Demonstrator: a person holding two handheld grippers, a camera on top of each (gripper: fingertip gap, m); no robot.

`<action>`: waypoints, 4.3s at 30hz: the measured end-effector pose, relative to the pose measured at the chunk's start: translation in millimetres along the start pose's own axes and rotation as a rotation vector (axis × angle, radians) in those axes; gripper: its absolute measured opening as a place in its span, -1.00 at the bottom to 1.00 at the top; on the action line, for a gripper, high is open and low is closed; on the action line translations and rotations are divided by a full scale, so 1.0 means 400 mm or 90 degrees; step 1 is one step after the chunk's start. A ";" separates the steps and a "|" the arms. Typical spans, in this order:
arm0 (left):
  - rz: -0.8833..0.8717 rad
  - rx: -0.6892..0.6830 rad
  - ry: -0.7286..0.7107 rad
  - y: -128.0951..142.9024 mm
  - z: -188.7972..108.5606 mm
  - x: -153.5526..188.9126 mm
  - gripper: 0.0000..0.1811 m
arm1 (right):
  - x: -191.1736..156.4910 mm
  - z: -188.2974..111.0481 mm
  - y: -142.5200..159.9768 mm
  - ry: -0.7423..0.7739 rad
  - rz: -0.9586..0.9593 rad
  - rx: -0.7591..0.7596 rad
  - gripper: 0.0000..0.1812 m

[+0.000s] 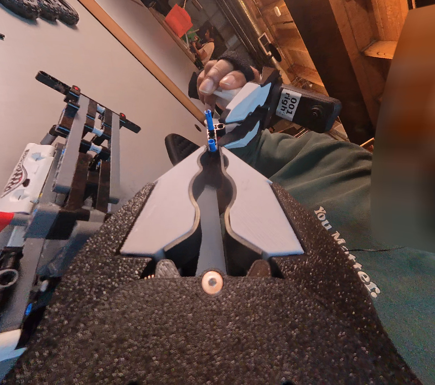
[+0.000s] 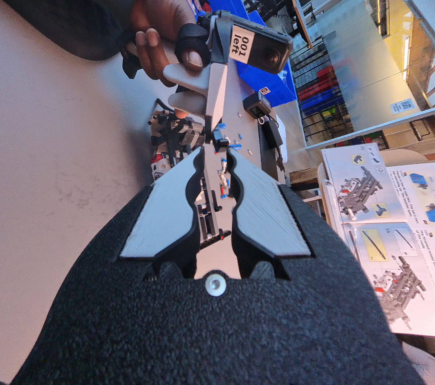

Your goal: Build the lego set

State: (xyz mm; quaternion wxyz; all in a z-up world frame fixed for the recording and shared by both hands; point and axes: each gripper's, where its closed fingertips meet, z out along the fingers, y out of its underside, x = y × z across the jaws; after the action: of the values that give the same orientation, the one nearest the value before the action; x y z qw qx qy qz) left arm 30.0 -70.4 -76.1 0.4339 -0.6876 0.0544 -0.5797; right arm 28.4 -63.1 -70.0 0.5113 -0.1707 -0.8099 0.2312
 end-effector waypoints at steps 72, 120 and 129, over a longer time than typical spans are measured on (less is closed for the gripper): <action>0.361 -0.598 -0.468 0.067 0.042 -0.322 -0.06 | -0.086 0.026 0.222 -0.125 0.402 0.174 -0.90; 0.326 -0.372 -0.460 0.019 0.072 -0.183 -0.83 | -0.033 0.014 0.168 0.117 -0.012 -0.011 -0.82; 0.324 -0.331 -0.460 0.015 0.070 -0.177 -0.83 | -0.023 0.017 0.173 0.156 -0.012 -0.034 -0.76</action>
State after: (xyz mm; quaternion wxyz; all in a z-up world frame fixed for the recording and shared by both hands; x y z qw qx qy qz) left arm 33.2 -18.1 -131.8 0.3671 -0.8941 0.2092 -0.1485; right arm 28.8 -11.5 -117.5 0.6037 -0.2035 -0.7490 0.1822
